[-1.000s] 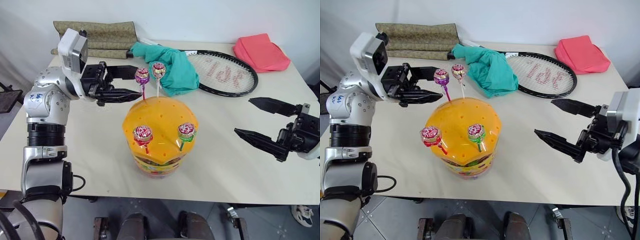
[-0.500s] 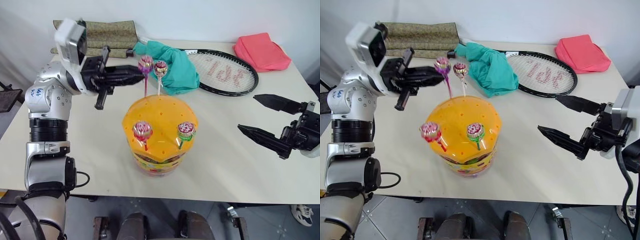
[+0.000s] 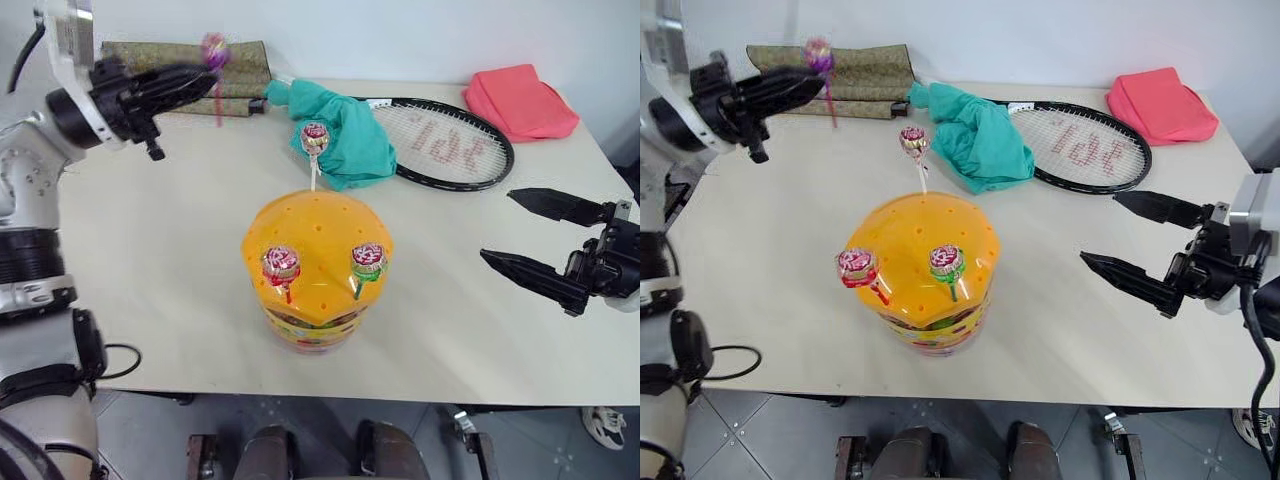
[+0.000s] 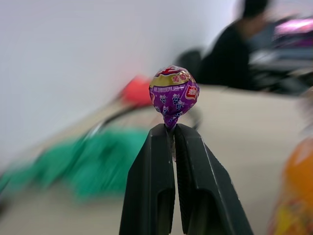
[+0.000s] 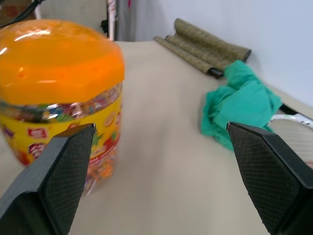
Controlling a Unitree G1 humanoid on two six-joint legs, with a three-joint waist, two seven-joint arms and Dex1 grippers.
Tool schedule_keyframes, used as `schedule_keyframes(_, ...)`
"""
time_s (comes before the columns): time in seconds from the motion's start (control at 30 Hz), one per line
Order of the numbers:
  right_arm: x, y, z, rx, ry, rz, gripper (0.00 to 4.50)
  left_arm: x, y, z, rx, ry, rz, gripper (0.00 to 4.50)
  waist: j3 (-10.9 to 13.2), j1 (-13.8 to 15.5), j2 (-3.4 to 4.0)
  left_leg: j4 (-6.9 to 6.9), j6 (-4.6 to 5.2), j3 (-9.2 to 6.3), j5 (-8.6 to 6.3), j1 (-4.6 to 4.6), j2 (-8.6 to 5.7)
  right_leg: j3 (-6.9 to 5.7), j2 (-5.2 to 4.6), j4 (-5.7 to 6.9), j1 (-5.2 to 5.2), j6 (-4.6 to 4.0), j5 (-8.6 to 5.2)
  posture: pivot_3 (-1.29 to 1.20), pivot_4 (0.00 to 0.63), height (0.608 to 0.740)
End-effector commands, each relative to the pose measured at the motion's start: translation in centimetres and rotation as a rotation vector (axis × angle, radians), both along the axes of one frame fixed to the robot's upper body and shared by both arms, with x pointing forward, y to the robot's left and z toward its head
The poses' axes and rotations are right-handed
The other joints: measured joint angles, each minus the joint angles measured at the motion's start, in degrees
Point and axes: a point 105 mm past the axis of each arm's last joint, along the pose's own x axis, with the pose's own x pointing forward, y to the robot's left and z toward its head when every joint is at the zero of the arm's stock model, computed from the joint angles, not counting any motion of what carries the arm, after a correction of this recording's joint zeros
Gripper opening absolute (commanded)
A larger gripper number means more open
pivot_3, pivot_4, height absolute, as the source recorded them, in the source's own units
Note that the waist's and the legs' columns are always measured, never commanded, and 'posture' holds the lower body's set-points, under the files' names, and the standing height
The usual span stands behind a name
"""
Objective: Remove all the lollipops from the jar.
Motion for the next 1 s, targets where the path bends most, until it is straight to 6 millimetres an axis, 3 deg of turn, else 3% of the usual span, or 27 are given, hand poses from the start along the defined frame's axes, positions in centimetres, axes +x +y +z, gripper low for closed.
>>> schedule_keyframes(0.03, -0.8, -0.1, 0.5, -0.045, 0.011, 0.064, 4.5, 0.4, 1.9, -0.8, 0.033, 0.099, 0.2, 0.01, 0.1, 0.2, -0.13, 0.02, 0.0, -0.01, 0.0, -0.02, 0.0, 0.0, 0.0, 0.0, -0.01, 0.0, 0.0, 0.0, 0.15, 0.74)
schedule_keyframes(0.13, -0.9, -0.1, 0.7, -0.046, 0.023, 0.091, 4.5, 0.6, 4.7, -4.8, 0.085, 0.309, 0.402, 0.01, 0.2, 0.2, -0.33, 0.06, 0.0, -0.05, 0.0, -0.07, 0.0, -0.02, -0.02, 0.03, -0.01, 0.0, 0.0, 0.0, 0.15, 0.74)
schedule_keyframes(0.27, -0.4, 0.1, 0.7, -0.033, 0.019, 0.099, 4.5, -0.7, 7.8, -10.3, 0.187, 0.568, 0.591, 0.01, 0.2, 0.0, -0.33, 0.01, 0.0, -0.01, -0.01, -0.04, 0.01, 0.0, -0.01, 0.06, -0.06, -0.01, 0.0, 0.0, 0.15, 0.74)
schedule_keyframes(0.4, -0.1, 0.7, 0.8, -0.021, 0.016, 0.124, 4.5, -2.1, 9.9, -13.8, 0.278, 0.743, 0.713, 0.01, 0.2, 0.0, -0.35, 0.03, -0.02, 0.03, -0.01, -0.05, 0.03, 0.03, 0.0, 0.08, -0.09, -0.02, -0.01, 0.0, 0.15, 0.74)
schedule_keyframes(0.5, 0.3, 0.8, 0.8, -0.018, 0.013, 0.128, 4.5, -2.7, 11.1, -14.9, 0.313, 0.811, 0.782, 0.01, 0.2, 0.3, -0.36, 0.04, -0.02, 0.03, -0.02, -0.06, 0.01, 0.02, -0.02, 0.08, -0.09, -0.01, -0.01, 0.0, 0.15, 0.74)
schedule_keyframes(0.6, 0.6, 0.8, 0.9, -0.013, 0.011, 0.13, 4.5, -3.2, 11.4, -15.3, 0.33, 0.849, 0.795, 0.01, 0.2, 0.3, -0.37, 0.04, -0.02, 0.04, -0.02, -0.06, 0.0, 0.02, -0.03, 0.09, -0.08, -0.01, -0.01, 0.0, 0.15, 0.74)
schedule_keyframes(0.77, 0.8, 0.8, 0.9, -0.013, 0.004, 0.131, 4.5, -3.2, 10.3, -13.7, 0.287, 0.845, 0.742, 1.41, 0.2, 0.2, -0.37, 0.04, -0.03, 0.05, -0.02, -0.06, 0.0, 0.02, -0.02, 0.1, -0.1, -0.02, -0.01, 0.0, 0.15, 0.74)
schedule_keyframes(1.0, 0.8, 0.3, 1.2, -0.043, -0.008, 0.119, 4.5, -3.5, 7.4, -8.2, 0.226, 0.712, 0.54, 3.51, 0.2, 0.2, -0.39, 0.05, -0.03, 0.07, -0.02, -0.08, 0.0, 0.03, -0.03, 0.12, -0.12, -0.02, -0.01, 0.0, 0.15, 0.74)
